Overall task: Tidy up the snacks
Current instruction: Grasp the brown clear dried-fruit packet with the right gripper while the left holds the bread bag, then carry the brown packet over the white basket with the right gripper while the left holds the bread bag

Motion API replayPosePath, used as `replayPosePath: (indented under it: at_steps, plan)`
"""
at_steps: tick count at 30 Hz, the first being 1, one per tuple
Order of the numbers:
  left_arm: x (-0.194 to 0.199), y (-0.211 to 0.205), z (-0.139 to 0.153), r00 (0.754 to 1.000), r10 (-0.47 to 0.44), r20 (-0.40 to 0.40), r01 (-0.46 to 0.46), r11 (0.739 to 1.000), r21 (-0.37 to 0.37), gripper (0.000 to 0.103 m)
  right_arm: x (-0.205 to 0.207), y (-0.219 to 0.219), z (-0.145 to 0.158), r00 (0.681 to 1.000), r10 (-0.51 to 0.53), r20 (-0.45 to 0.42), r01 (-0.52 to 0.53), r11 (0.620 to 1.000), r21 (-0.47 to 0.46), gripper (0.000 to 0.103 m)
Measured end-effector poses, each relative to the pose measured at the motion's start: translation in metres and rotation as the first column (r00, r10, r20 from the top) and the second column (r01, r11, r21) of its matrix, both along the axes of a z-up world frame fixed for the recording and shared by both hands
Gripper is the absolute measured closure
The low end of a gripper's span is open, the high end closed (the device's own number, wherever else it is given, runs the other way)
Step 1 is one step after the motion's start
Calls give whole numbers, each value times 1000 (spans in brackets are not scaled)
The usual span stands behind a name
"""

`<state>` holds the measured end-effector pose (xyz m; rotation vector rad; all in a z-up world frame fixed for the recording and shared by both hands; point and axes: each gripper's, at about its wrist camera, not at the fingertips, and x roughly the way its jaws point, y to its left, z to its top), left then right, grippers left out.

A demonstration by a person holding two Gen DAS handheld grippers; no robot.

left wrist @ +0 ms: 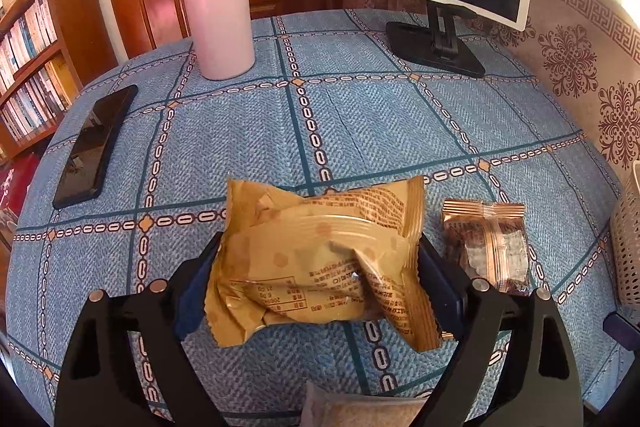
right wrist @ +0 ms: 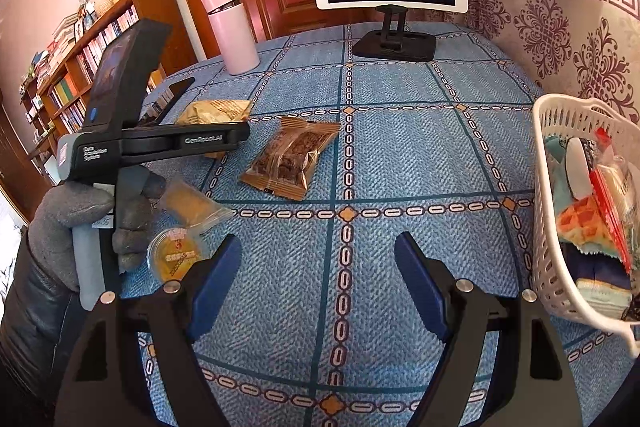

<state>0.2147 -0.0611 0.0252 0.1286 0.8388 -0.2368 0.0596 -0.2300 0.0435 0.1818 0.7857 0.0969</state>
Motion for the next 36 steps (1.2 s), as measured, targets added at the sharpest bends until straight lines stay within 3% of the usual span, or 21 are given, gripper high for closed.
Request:
replayPosePath:
  at_steps: [8,20,24,28,36]
  plan:
    - [-6,23,25,992,80,97,-77,996,-35,13,55,5,-2,997,5,-71,-2,999,46,25]
    - [-2,51,39,978,174,111,-164,982,-98,12,127,36,-20,991,-3,-133,1,1000,-14,25]
    - [-2,53,38,978,177,107,-166,981,-103,12,132,46,-22,992,-21,-128,10,996,-88,27]
    - [-1,56,39,977,185,103,-173,978,-117,12,130,54,-23,993,-23,-113,3,985,-174,43]
    - [-4,58,43,975,192,115,-177,975,-133,12,111,59,-16,997,-4,-83,-11,983,-186,46]
